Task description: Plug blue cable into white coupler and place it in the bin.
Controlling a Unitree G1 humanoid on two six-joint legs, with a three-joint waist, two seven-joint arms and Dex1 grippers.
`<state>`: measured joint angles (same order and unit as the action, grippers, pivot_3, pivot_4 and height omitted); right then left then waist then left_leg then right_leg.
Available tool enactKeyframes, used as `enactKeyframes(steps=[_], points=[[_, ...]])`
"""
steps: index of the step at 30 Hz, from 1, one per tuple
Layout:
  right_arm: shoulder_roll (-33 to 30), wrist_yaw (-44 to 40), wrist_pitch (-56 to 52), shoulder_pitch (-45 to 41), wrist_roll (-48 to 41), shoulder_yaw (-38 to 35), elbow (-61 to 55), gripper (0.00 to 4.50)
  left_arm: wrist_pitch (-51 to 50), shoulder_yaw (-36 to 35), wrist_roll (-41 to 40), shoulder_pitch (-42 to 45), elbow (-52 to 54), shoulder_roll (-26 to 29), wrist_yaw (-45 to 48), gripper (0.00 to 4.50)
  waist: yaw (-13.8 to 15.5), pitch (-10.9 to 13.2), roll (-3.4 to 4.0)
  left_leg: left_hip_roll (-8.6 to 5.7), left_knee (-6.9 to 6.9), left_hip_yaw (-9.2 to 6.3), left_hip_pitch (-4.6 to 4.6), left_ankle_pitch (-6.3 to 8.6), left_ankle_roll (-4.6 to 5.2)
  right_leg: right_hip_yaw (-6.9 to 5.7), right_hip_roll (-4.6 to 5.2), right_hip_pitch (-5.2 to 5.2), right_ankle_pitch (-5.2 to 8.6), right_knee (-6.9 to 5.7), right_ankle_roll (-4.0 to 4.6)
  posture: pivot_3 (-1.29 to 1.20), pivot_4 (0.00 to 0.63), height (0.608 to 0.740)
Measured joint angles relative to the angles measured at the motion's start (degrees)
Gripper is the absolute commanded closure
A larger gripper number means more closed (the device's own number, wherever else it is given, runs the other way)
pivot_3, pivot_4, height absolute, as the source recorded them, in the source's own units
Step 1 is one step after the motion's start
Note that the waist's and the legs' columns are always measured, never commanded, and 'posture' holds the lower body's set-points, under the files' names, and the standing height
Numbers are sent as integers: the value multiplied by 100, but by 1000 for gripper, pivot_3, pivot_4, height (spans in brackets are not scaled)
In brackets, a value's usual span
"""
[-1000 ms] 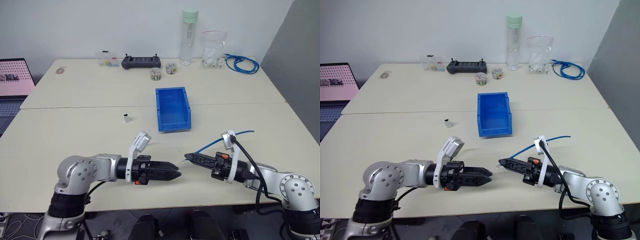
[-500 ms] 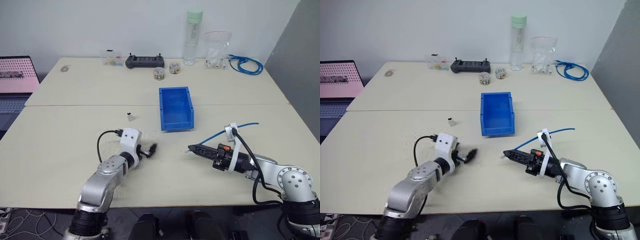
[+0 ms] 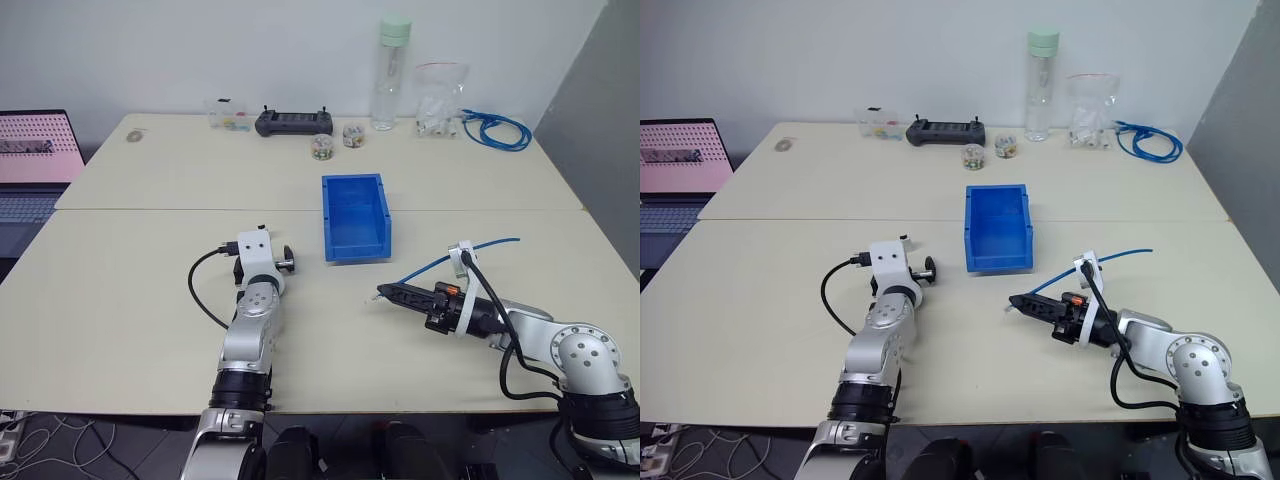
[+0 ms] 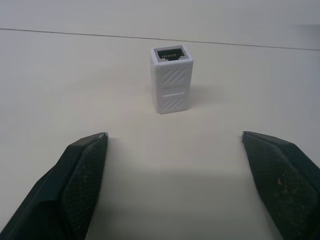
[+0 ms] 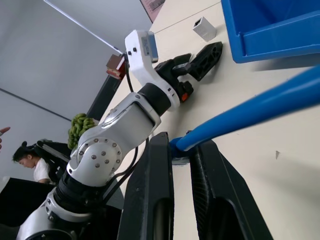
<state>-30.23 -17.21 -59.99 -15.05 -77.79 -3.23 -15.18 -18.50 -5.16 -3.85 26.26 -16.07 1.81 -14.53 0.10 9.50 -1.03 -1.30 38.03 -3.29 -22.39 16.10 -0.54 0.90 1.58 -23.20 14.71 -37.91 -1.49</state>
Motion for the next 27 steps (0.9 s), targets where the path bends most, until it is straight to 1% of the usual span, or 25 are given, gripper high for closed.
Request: enactKeyframes(steps=[5,11,12,14,17,18,19,22,23,27], points=[[6,13,-43,72,0,-27,-19,4319,517,-215,-2,513,-912,48,-22,6,-8,0,0,0,0,4,3,0,0,-3,-10,1,0,-4,-1,0,150,740],[3,78,-53,106,0,-141,-46,4319,1001,-388,-27,901,-1670,90,49,6,-8,-1,0,0,0,5,4,0,0,-3,-21,1,0,-5,-2,0,150,740],[3,104,-55,114,-1,-173,-57,4319,1099,-412,-31,950,-1788,99,85,298,-8,-1,0,0,0,5,4,0,0,-3,-21,1,0,-6,-2,0,150,740],[3,120,-56,127,-1,-201,-79,4319,1181,-424,-33,1002,-1908,118,144,481,-8,-1,1,0,0,5,5,0,0,-4,-21,1,0,-6,-2,0,150,740],[4,139,-76,270,-9,-230,-214,4319,1309,-452,-54,1083,-2073,110,156,1148,-8,-2,0,0,0,5,4,0,0,-2,-21,2,0,-6,-3,0,150,740],[5,145,-89,299,-10,-230,-244,4319,1323,-459,-57,1090,-2083,101,159,1461,-8,-2,0,0,1,5,4,0,0,-3,-21,2,0,-7,-3,0,150,740],[7,151,-98,313,-13,-230,-265,4319,1339,-462,-57,1092,-2087,87,159,1614,-8,-2,0,0,1,5,4,0,0,-3,-21,1,0,-6,-3,0,150,740],[43,248,-106,344,-53,-239,-296,4319,1376,-468,-56,1092,-2096,64,158,2435,-8,-2,0,0,0,2,4,0,0,-2,-21,1,-1,-7,-2,0,150,740],[52,256,-106,353,-55,-239,-306,4319,1377,-468,-56,1092,-2095,61,158,2591,-8,-2,0,0,0,3,4,0,0,-1,-21,1,-1,-7,-2,0,150,740],[77,268,-106,382,-59,-241,-329,4319,1380,-468,-55,1092,-2092,52,160,3529,-8,-2,0,-1,1,4,4,0,0,-3,-21,1,-1,-6,-3,0,150,740]])
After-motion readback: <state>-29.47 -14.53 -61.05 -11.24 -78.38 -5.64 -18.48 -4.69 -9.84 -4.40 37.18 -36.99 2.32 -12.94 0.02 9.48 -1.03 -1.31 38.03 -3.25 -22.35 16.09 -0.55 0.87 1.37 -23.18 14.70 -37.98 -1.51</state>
